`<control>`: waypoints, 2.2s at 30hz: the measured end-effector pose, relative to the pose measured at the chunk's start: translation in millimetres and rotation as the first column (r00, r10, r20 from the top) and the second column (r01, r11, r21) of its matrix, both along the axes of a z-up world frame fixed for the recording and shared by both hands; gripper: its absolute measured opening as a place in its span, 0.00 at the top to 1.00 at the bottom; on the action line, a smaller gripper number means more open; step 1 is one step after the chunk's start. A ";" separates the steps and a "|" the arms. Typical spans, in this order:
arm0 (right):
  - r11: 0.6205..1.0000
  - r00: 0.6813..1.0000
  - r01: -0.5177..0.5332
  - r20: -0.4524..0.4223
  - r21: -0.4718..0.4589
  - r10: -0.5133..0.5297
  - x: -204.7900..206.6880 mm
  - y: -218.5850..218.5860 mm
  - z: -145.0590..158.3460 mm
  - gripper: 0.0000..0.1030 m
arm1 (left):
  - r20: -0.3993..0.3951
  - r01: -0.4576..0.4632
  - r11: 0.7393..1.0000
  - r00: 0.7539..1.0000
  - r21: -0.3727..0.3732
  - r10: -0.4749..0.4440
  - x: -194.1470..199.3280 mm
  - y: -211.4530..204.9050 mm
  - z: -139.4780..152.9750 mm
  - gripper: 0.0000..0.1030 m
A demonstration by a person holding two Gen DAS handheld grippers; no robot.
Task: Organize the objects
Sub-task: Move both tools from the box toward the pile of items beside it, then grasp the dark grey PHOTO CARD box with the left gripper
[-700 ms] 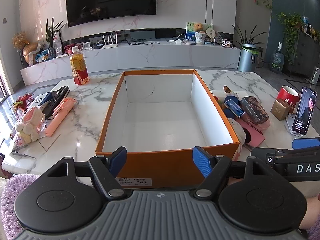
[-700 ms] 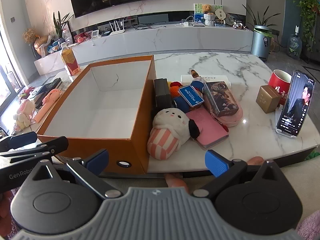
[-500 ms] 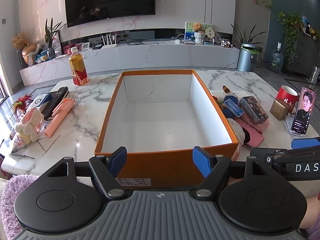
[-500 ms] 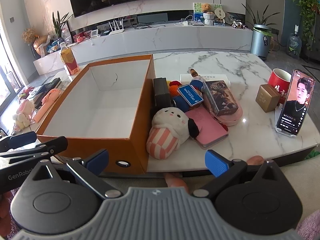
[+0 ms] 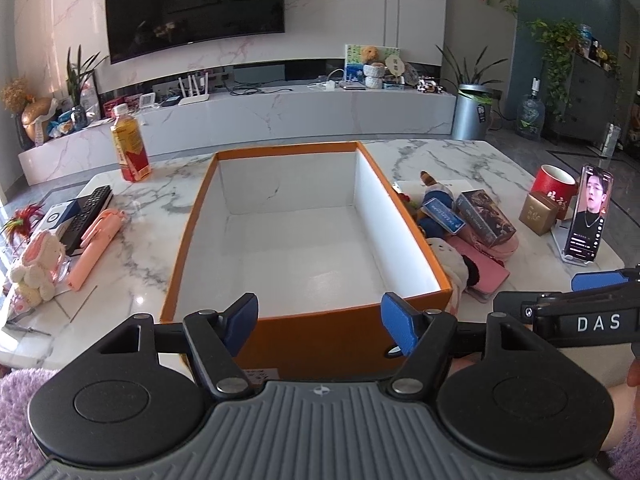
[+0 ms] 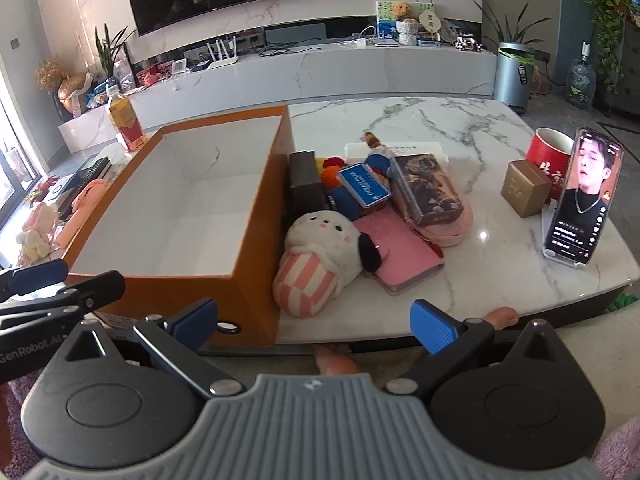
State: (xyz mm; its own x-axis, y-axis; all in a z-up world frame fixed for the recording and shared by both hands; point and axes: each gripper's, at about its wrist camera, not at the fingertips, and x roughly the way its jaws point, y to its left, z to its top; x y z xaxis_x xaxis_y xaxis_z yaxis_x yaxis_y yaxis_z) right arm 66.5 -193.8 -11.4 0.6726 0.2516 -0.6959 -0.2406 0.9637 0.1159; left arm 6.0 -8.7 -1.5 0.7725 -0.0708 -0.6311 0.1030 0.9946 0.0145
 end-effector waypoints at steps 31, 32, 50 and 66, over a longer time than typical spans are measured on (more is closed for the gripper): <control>0.980 0.999 0.037 -0.001 -0.197 -0.038 177.4 -93.5 -42.2 0.73 | -0.258 0.230 0.932 0.917 -0.279 -0.304 188.1 -150.8 -31.1 0.40; 0.981 1.000 0.031 0.001 -0.194 -0.031 184.6 -95.8 -44.7 0.73 | -0.273 0.217 0.931 0.914 -0.295 -0.300 194.9 -154.7 -37.0 0.40; 0.994 0.998 -0.056 -0.047 -0.097 0.052 205.7 -108.3 -82.7 0.73 | -0.377 0.049 0.904 0.898 -0.424 -0.225 238.4 -168.1 -92.6 0.32; 0.999 0.989 -0.032 -0.142 -0.019 0.029 202.7 -112.9 -83.0 0.33 | -0.223 0.110 0.920 0.953 -0.377 -0.205 220.5 -157.3 -55.6 0.74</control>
